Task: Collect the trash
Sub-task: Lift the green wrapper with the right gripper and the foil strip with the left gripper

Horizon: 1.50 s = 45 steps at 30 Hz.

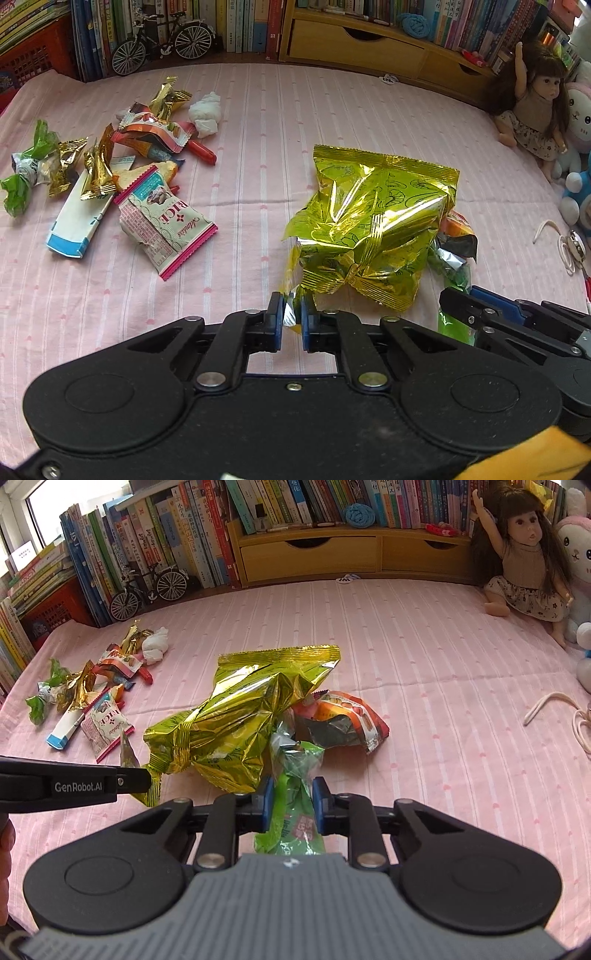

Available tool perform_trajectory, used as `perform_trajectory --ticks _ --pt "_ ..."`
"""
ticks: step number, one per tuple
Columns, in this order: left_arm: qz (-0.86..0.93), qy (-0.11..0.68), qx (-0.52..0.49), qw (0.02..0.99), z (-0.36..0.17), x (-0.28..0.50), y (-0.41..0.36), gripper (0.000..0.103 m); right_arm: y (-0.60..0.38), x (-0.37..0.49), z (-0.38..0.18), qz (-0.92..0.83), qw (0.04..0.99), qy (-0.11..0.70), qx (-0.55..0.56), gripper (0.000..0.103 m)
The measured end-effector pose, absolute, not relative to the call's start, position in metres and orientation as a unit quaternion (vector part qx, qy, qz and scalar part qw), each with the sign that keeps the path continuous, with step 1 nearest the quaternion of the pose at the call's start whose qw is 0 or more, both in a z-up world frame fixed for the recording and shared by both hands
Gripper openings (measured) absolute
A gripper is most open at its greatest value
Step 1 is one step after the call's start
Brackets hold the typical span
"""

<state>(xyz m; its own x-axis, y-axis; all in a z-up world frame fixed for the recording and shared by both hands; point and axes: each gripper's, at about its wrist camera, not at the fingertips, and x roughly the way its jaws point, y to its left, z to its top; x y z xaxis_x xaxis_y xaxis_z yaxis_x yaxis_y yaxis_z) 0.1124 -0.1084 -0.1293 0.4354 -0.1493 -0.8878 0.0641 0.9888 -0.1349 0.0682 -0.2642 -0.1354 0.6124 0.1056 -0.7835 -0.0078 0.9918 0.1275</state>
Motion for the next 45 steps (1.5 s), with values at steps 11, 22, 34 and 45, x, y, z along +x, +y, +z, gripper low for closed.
perform_trajectory --ticks 11,22,34,45 --pt "-0.048 0.513 -0.063 0.855 -0.108 0.086 -0.085 0.009 -0.265 0.05 -0.112 -0.007 0.915 0.4 0.045 0.025" --pt "-0.048 0.495 -0.069 0.865 -0.089 0.058 -0.077 0.009 -0.269 0.029 -0.093 -0.016 0.925 0.374 0.066 0.025" --pt "-0.003 0.45 -0.093 0.888 -0.052 -0.013 -0.021 0.009 -0.234 -0.005 -0.073 0.001 0.935 0.348 0.065 0.016" --pt "0.046 0.434 -0.101 0.894 -0.04 -0.084 0.004 0.009 -0.228 -0.015 -0.119 -0.007 0.91 0.414 0.032 0.054"
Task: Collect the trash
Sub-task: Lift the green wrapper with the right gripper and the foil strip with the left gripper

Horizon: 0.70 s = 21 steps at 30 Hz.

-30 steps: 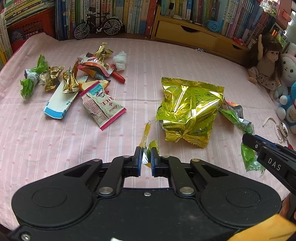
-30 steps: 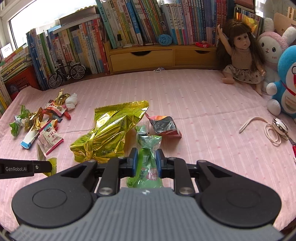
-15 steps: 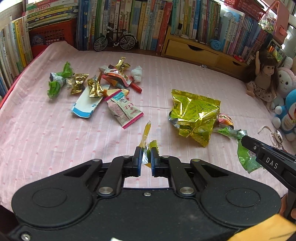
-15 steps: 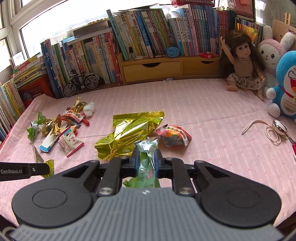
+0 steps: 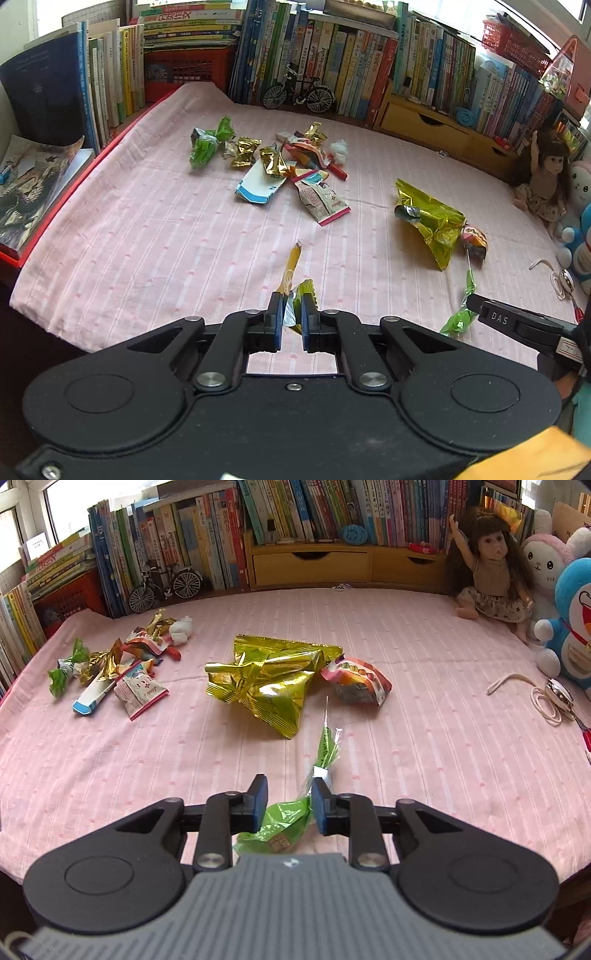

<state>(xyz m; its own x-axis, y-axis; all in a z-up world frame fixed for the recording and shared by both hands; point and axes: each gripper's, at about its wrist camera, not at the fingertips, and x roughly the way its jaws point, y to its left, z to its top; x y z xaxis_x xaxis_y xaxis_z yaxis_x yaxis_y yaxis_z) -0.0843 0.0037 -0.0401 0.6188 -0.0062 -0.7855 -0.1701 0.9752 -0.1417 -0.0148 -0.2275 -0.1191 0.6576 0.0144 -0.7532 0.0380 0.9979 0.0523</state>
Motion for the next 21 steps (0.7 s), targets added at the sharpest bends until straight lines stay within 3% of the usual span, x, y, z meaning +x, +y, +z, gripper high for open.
perform_trajectory --ticks 2,7,8,9,10,11,21 --pt "0.066 0.429 -0.097 0.896 -0.035 -0.088 0.001 0.009 -0.234 -0.009 -0.126 -0.009 0.91 0.413 0.041 0.069" --pt "0.123 0.432 -0.137 0.883 -0.033 -0.091 -0.007 0.009 -0.253 0.014 -0.141 -0.01 0.896 0.44 0.066 0.071" --pt "0.136 0.43 -0.138 0.882 -0.032 -0.094 -0.01 0.009 -0.256 0.017 -0.145 -0.004 0.892 0.447 0.069 0.069" --pt "0.149 0.429 -0.14 0.88 -0.032 -0.096 -0.013 0.009 -0.257 0.021 -0.149 0.003 0.886 0.459 0.068 0.061" --pt "0.161 0.428 -0.144 0.878 -0.032 -0.099 -0.015 0.009 -0.258 0.024 -0.154 0.014 0.879 0.473 0.063 0.04" --pt "0.169 0.428 -0.149 0.875 -0.031 -0.103 -0.017 0.009 -0.258 0.026 -0.157 0.024 0.874 0.482 0.056 0.033" --pt "0.234 0.423 -0.18 0.857 -0.029 -0.13 -0.019 0.009 -0.257 0.016 -0.131 0.121 0.88 0.45 0.086 0.03"
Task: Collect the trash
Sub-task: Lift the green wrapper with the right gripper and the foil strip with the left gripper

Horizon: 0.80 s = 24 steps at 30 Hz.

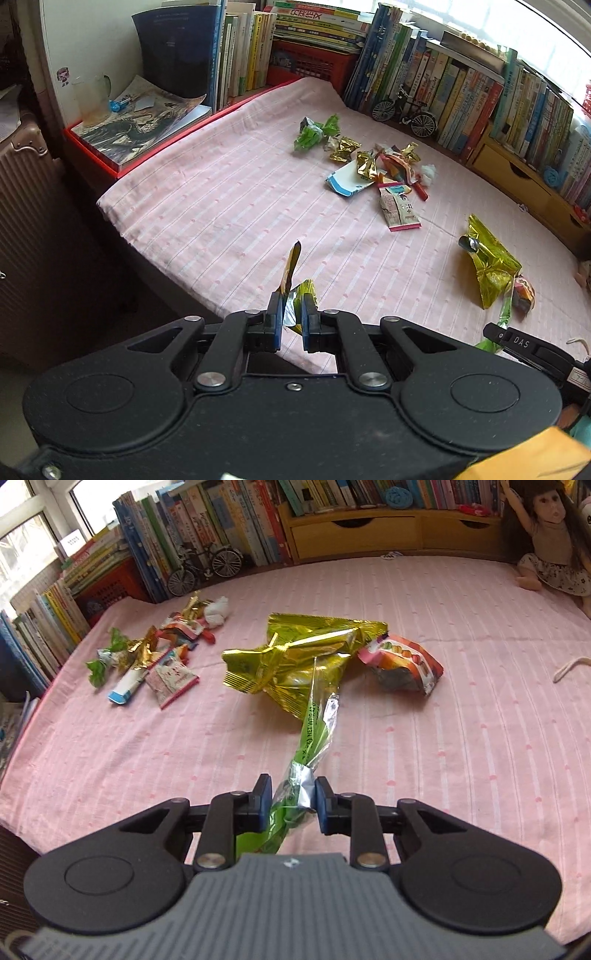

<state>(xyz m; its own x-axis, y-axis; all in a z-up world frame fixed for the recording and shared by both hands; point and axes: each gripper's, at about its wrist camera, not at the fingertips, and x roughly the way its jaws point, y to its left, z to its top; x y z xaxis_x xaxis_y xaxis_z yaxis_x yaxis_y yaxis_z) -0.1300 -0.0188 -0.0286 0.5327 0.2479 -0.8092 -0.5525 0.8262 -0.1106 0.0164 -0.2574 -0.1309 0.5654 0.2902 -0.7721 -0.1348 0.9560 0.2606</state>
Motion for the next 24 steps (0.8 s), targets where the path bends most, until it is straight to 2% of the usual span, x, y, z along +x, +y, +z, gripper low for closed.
perform_trajectory --ticks 10,24 --pt "0.248 0.426 -0.194 0.848 -0.034 -0.153 -0.02 0.009 -0.241 -0.009 -0.099 0.217 0.873 0.423 0.106 0.03" --pt "0.244 0.413 -0.216 0.851 -0.039 -0.214 0.021 0.009 -0.199 -0.053 -0.081 0.247 0.874 0.41 0.086 0.031"
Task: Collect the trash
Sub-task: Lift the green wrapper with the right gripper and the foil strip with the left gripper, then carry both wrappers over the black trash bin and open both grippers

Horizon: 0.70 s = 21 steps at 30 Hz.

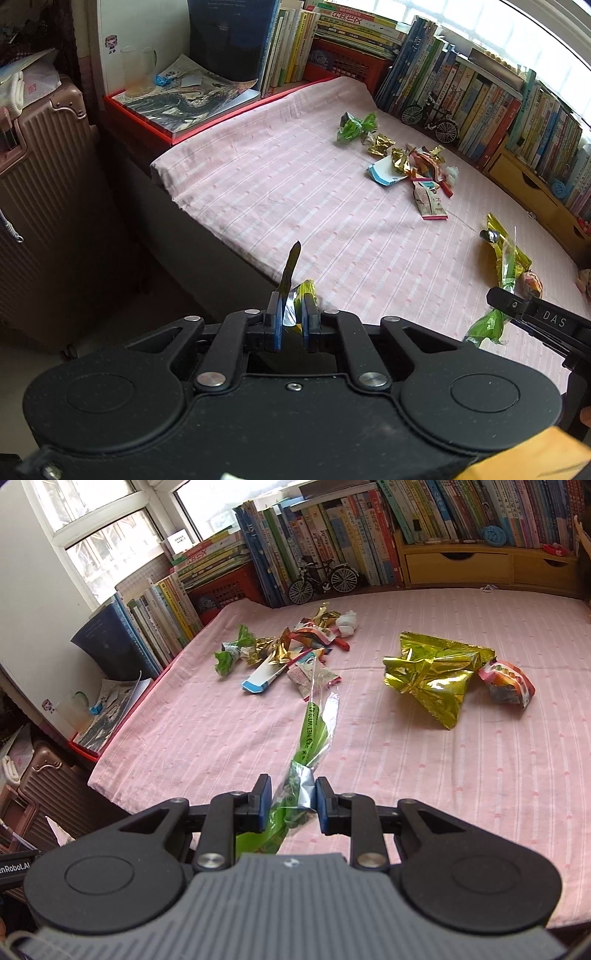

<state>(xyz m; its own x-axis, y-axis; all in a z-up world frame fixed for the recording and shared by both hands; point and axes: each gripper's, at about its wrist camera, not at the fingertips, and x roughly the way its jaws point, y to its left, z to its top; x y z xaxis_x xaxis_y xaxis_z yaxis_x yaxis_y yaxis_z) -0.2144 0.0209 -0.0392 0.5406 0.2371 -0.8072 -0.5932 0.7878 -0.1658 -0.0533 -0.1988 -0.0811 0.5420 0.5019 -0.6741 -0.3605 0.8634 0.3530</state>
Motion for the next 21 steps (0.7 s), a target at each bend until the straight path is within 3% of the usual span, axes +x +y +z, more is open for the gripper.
perform_trajectory --ticks 10,21 --pt "0.238 0.432 -0.235 0.837 -0.065 -0.287 0.066 0.01 -0.138 -0.122 -0.081 0.287 0.858 0.423 0.045 0.031" --pt "0.211 0.498 -0.252 0.803 -0.137 -0.337 0.09 0.01 -0.067 -0.188 -0.124 0.319 0.822 0.473 -0.012 0.031"
